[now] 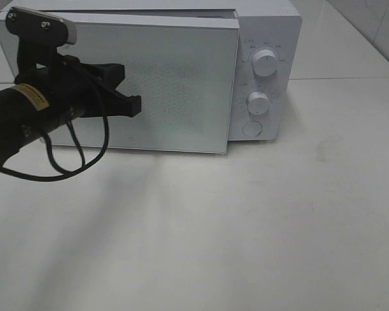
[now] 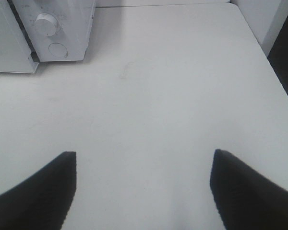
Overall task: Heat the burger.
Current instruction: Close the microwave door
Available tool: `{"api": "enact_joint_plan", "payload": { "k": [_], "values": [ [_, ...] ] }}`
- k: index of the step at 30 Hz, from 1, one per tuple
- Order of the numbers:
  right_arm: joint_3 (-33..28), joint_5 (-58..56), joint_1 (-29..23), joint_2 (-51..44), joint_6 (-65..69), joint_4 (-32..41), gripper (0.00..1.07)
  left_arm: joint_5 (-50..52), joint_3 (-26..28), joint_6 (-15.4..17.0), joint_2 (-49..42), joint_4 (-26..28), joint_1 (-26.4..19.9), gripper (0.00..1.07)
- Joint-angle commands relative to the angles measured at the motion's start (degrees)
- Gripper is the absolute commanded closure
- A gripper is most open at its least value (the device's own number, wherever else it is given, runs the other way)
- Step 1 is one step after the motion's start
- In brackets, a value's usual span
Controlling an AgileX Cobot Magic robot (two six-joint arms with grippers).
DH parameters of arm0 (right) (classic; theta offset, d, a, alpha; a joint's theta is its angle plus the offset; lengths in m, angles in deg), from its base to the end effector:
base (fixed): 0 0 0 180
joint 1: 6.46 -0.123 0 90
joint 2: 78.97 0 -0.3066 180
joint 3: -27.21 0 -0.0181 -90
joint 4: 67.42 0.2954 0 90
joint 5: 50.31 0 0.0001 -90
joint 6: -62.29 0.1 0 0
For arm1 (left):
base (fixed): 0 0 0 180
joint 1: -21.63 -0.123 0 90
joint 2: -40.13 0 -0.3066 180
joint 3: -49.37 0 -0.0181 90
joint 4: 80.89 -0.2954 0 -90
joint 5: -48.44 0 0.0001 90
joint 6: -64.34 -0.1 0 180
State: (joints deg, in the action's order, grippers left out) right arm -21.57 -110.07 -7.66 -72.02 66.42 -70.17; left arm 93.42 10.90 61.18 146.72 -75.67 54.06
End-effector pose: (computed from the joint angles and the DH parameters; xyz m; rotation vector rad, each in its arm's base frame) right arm 0.0198 -0.0037 0.2984 0.0535 2.0141 0.0020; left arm 0.3155 -0.1929 0.1673 0.4384 1.7071 -0.3636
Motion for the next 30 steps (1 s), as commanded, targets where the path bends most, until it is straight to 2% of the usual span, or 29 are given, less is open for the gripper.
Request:
{"api": "enact_joint_plan", "payload": {
  "k": [1,2,3,5,7,10,13,19,24,27,30],
  "values": [
    [0.1,0.4,0.5,-1.5,-0.9,0.3,0.33,-1.9,3.5,-3.4,1.5,4.8,2.3,1.07],
    [0.1,0.4,0.5,-1.5,-0.9,0.3,0.33,-1.9,3.5,-3.4,1.5,4.8,2.3,1.07],
    [0.1,0.4,0.5,-1.5,-0.9,0.3,0.33,-2.5,5.5,-5.1,2.6,6.8,3.4,1.07],
    [0.1,0.4,0.5,-1.5,-0.9,0.3,0.33,-2.9,6.4,-6.0,3.3,8.1,3.8,1.07],
    [0.1,0.4,0.5,-1.5,-0.9,0.3,0.33,-3.8,9.3,-8.2,5.0,10.9,4.9,1.07],
    [0.1,0.4,0.5,-1.5,-0.9,0.3,0.33,-4.6,11.4,-9.5,6.0,12.6,5.4,1.07],
    [0.1,0.4,0.5,-1.5,-0.9,0.3,0.33,-6.8,16.0,-12.5,8.9,16.6,5.8,1.07],
    [0.1,0.4,0.5,-1.5,-0.9,0.3,0.33,-7.3,18.9,-13.1,10.8,17.6,5.8,1.07],
    [0.1,0.4,0.5,-1.5,-0.9,0.3,0.33,-9.5,24.1,-16.5,13.3,21.2,5.8,1.07],
    [0.1,0.4,0.5,-1.5,-0.9,0.3,0.33,-9.6,26.5,-17.5,14.2,23.4,5.8,1.07],
    [0.1,0.4,0.5,-1.5,-0.9,0.3,0.34,-10.8,27.3,-17.9,14.4,23.4,5.8,1.07]
  ]
}}
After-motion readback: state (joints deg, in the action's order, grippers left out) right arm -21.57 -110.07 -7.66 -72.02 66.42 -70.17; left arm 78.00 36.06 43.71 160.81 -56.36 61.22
